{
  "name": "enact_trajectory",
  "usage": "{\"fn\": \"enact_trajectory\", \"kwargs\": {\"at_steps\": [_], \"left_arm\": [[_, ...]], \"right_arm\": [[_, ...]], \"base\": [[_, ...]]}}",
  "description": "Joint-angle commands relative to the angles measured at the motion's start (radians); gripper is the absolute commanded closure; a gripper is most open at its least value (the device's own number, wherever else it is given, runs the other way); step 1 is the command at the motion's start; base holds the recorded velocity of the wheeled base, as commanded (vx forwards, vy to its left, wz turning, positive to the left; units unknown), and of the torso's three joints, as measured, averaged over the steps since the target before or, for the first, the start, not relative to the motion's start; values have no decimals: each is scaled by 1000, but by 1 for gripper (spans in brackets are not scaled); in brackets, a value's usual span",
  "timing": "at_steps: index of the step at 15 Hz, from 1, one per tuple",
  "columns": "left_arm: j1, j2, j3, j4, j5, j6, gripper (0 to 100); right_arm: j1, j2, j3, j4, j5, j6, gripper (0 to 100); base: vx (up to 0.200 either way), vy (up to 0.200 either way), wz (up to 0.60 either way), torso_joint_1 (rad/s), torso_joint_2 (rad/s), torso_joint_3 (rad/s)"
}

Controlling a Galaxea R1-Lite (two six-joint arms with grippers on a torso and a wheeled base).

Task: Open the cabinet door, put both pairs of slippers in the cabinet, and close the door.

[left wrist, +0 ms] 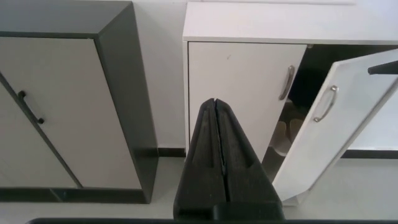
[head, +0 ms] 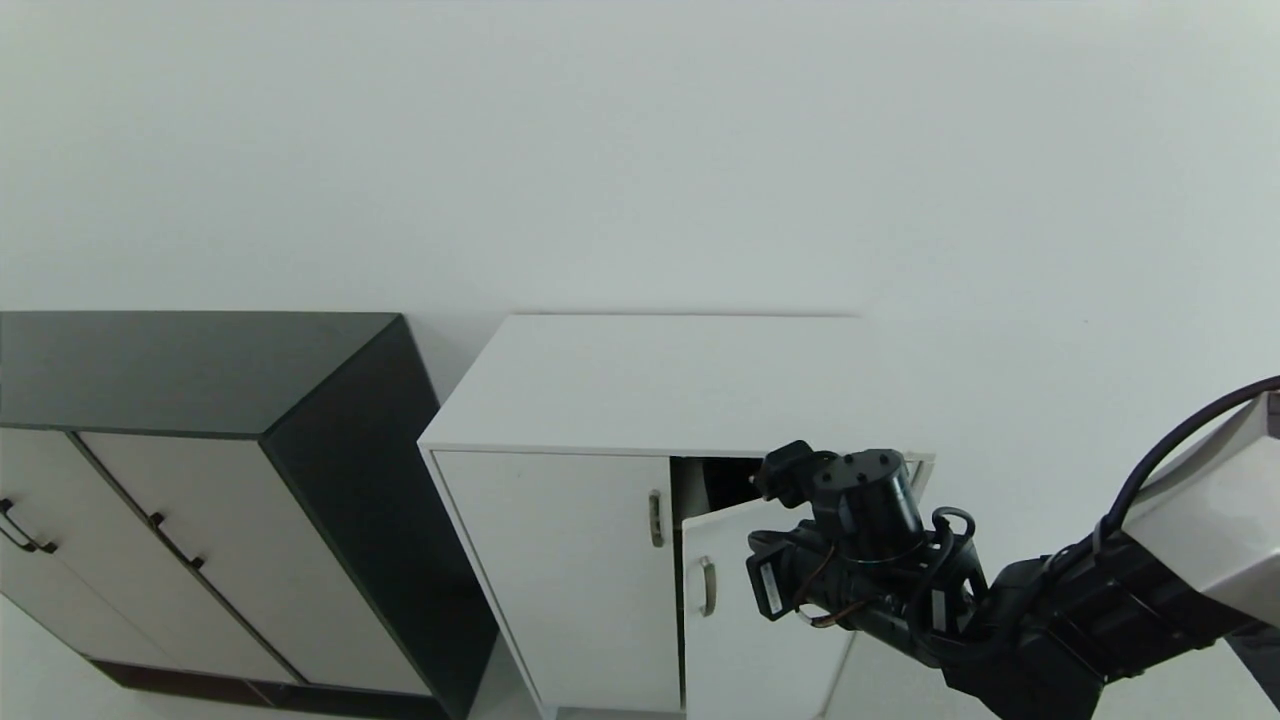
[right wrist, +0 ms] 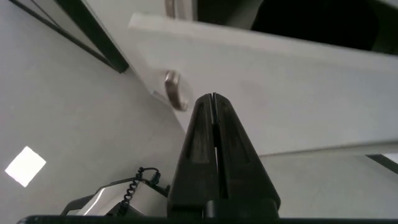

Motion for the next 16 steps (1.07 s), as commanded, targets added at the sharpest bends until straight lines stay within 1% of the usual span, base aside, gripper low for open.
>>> {"fn": "enact_trajectory", "kwargs": {"at_steps": [1,6,8,10,16], "left_arm": [[0,0,0,-1,0,0,100],[0,0,0,-1,-2,0,100],[0,0,0,-1,-2,0,100],[0,0,0,-1,-2,0,100],[0,1,0,-1,-2,0,100]], "right_arm": [[2,0,1,-1,0,0,100],[-8,28,-13,-2,0,3,100],[-18,54,-30,-38,0,8,100],[-37,89,-37,-94,-2,6,100],[-93,132,-80,-104,1,6,100]], "base": [[0,0,0,0,0,0],[0,0,0,0,0,0],[0,0,0,0,0,0],[0,0,0,0,0,0],[0,0,0,0,0,0]]}}
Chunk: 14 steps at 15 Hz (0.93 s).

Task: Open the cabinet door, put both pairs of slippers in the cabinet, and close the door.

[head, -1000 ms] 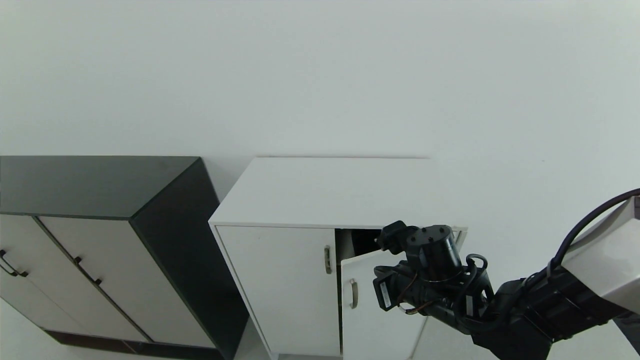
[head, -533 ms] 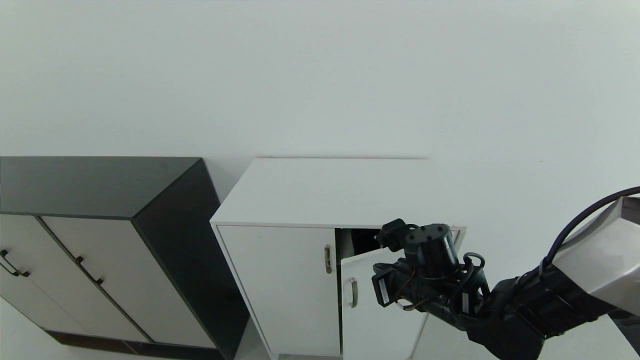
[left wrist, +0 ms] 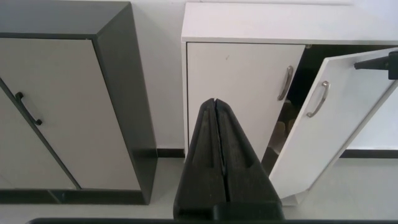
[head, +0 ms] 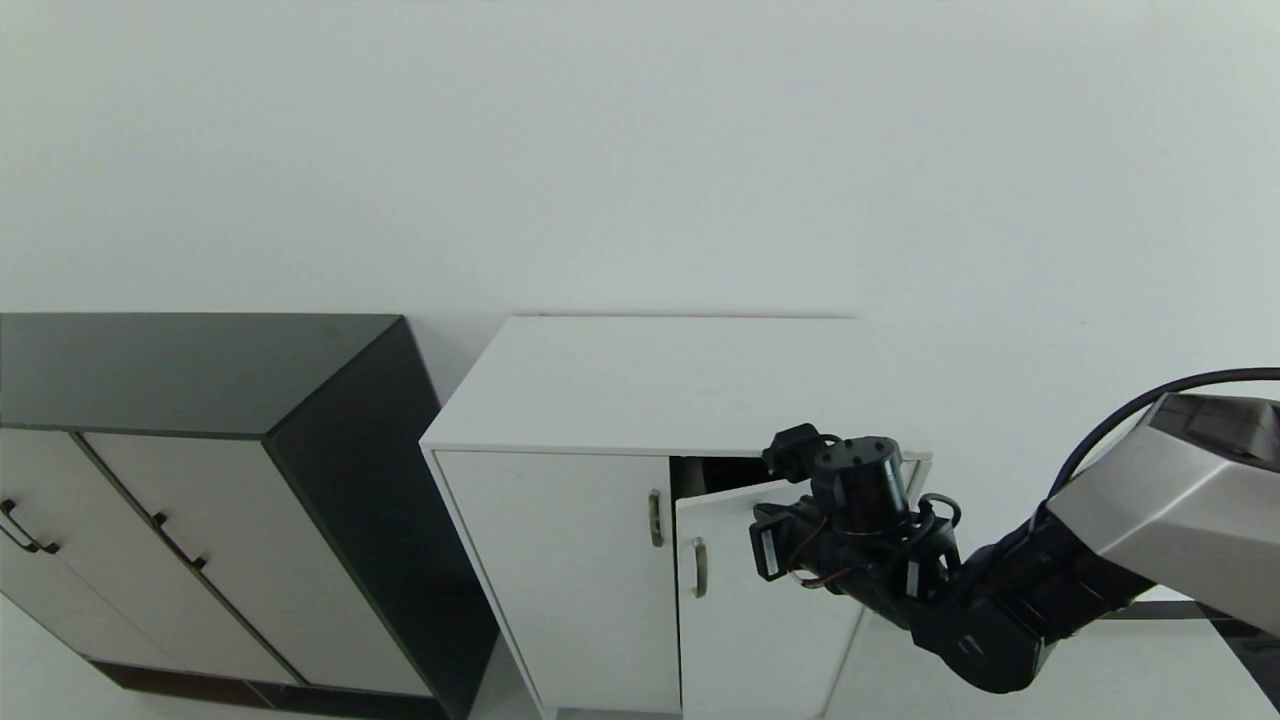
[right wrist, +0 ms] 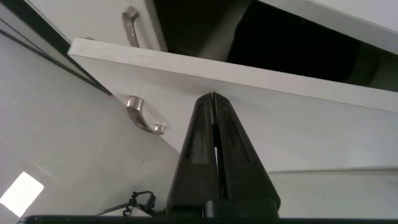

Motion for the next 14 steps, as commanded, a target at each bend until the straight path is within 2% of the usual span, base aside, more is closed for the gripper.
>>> {"fn": "enact_trajectory", "kwargs": {"at_steps": [1,5,14], "left_arm": [[0,0,0,0,0,0,100],[0,0,0,0,0,0,100],[0,0,0,0,2,-2,100]], "right_arm": [[-23,30,-18,0,1,0,100],[-72,75,-61,0,2,1,100],[-94,102,-75,0,2,1,100]], "base": [[0,0,0,0,0,0],[0,0,0,0,0,0],[0,0,0,0,0,0]]}}
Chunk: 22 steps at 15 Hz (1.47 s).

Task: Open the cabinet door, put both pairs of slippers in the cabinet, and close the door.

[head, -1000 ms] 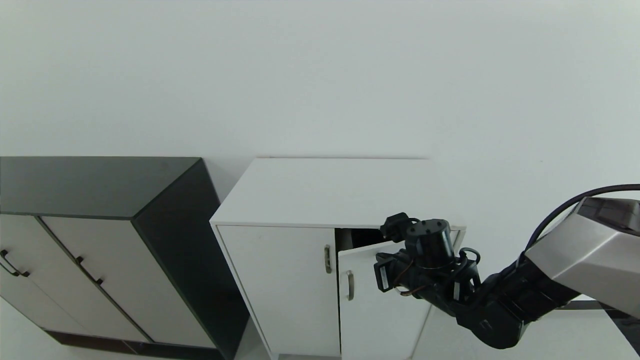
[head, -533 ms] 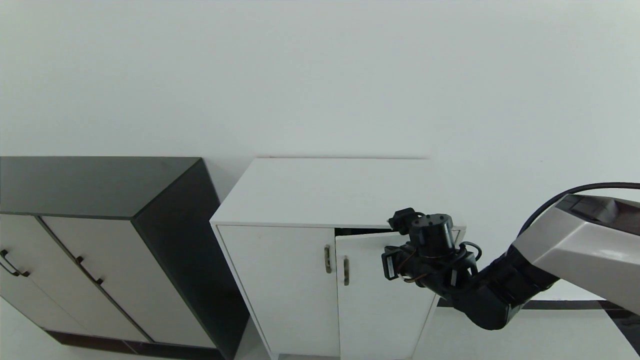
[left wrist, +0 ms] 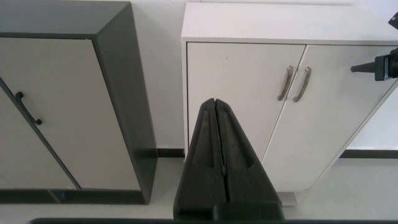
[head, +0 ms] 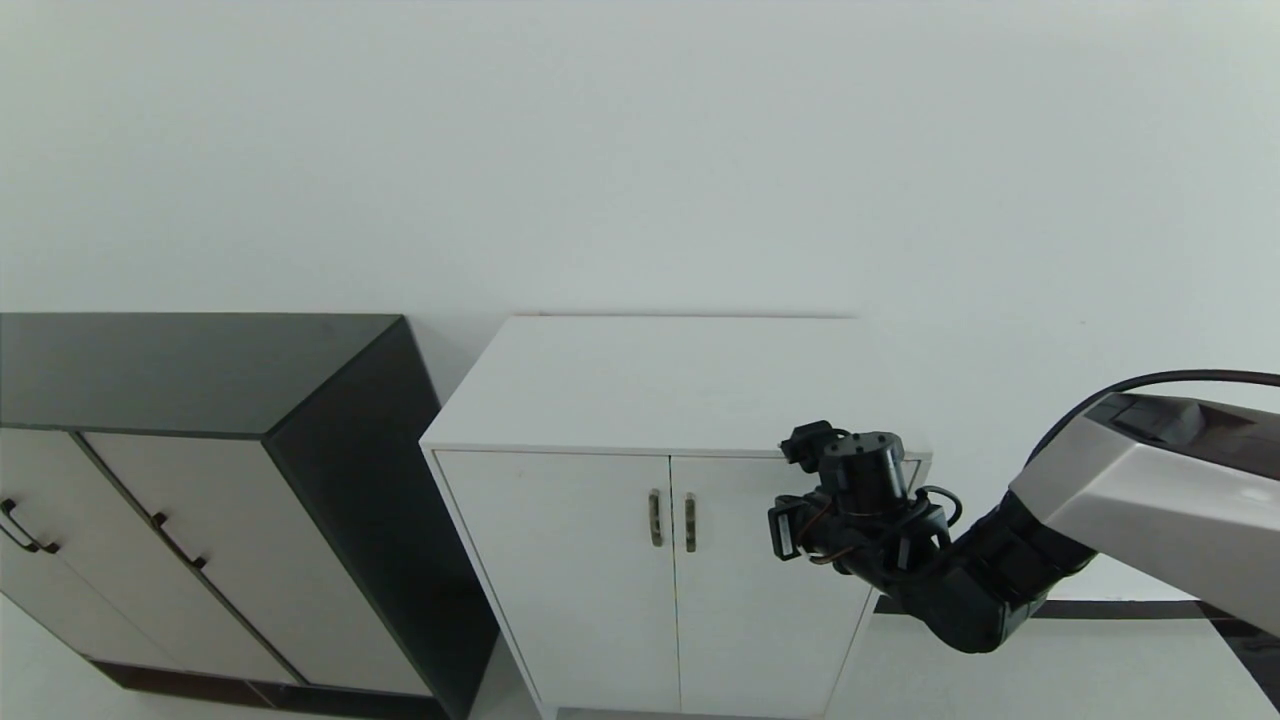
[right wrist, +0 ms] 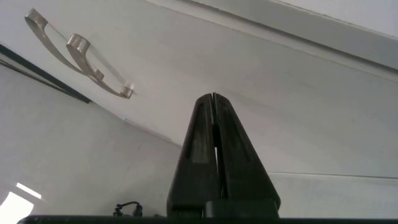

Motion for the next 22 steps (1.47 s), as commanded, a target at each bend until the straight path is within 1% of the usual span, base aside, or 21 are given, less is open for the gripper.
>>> {"fn": "enact_trajectory", "kwargs": {"at_steps": [1,22], "left_arm": [[0,0,0,0,0,-1,100],[0,0,0,0,1,-1,100]], "right_arm": [[-2,6,-2,-2,0,0,100],[-34,49,-31,-8,-5,-2,100]], "base": [[0,0,0,0,0,0],[0,0,0,0,0,0]]}}
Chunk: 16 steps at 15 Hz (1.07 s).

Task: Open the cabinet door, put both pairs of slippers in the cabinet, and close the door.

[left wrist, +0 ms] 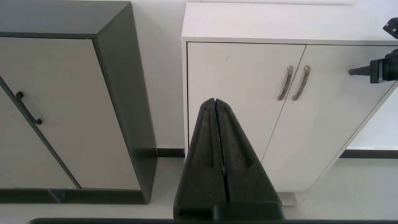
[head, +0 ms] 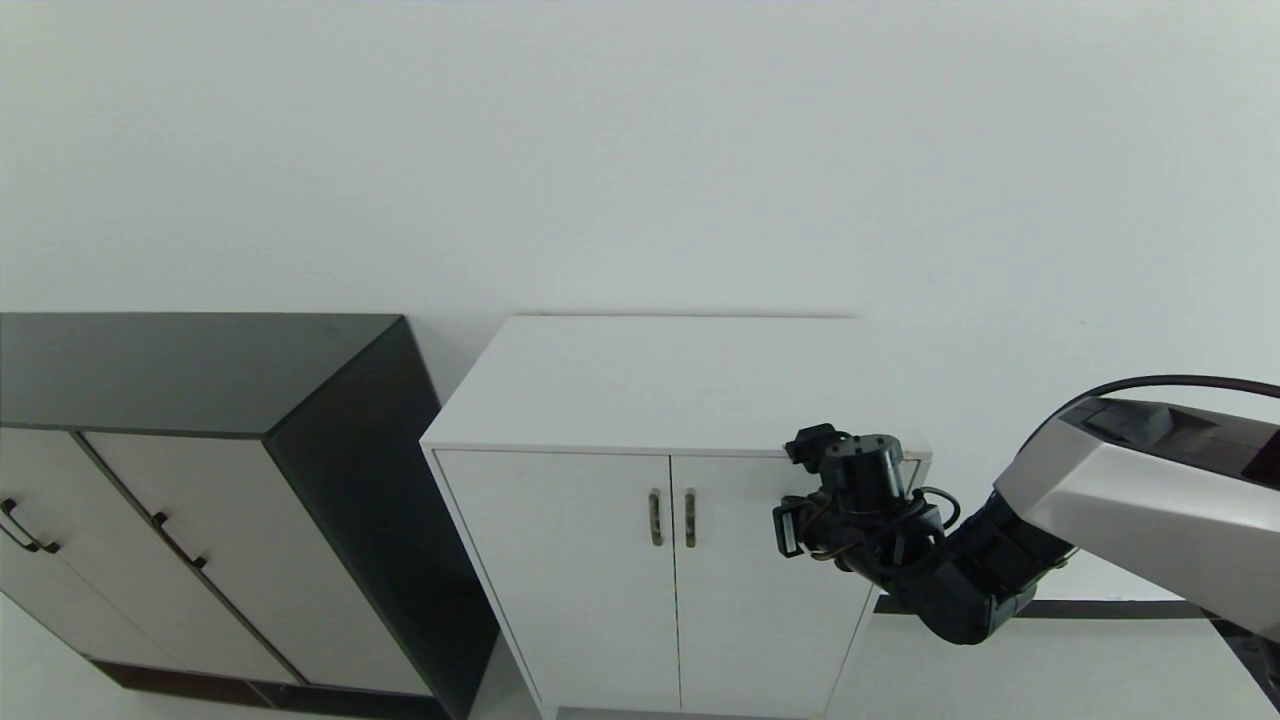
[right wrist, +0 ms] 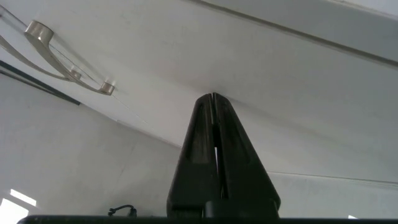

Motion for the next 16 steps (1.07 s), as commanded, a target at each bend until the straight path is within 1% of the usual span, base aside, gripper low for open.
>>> {"fn": "enact_trajectory", "kwargs": {"at_steps": [1,4,6,7,10,11,12,13,14,15,16], "left_arm": [[0,0,0,0,0,-1,100],[0,0,0,0,2,-1,100],[0,0,0,0,0,1,100],[0,1,0,0,0,1,100],[0,0,0,0,-3,1,100],[0,0,0,0,-3,1,100],[0,0,0,0,-3,1,100],[0,1,0,0,-3,1,100],[0,0,0,0,-3,1,100],[0,1,0,0,-3,1,100],[0,0,0,0,-3,1,100]], "right_arm": [[0,1,0,-1,-1,0,100],[2,1,5,-10,-2,0,100],[2,-14,28,-41,-10,0,100],[2,-66,68,-67,-16,-3,100],[-15,-200,149,-71,-17,-2,100],[-29,-282,232,-73,-19,-2,100],[-32,-313,266,-73,-19,-2,100],[-44,-424,388,-71,-22,-8,100],[-54,-490,459,-70,-33,-11,100],[-63,-517,489,-70,-40,-11,100],[-92,-605,603,-73,-65,-17,100]], "base": [[0,0,0,0,0,0],[0,0,0,0,0,0],[0,0,0,0,0,0],[0,0,0,0,0,0],[0,0,0,0,0,0],[0,0,0,0,0,0],[0,0,0,0,0,0],[0,0,0,0,0,0],[0,0,0,0,0,0],[0,0,0,0,0,0],[0,0,0,0,0,0]]}}
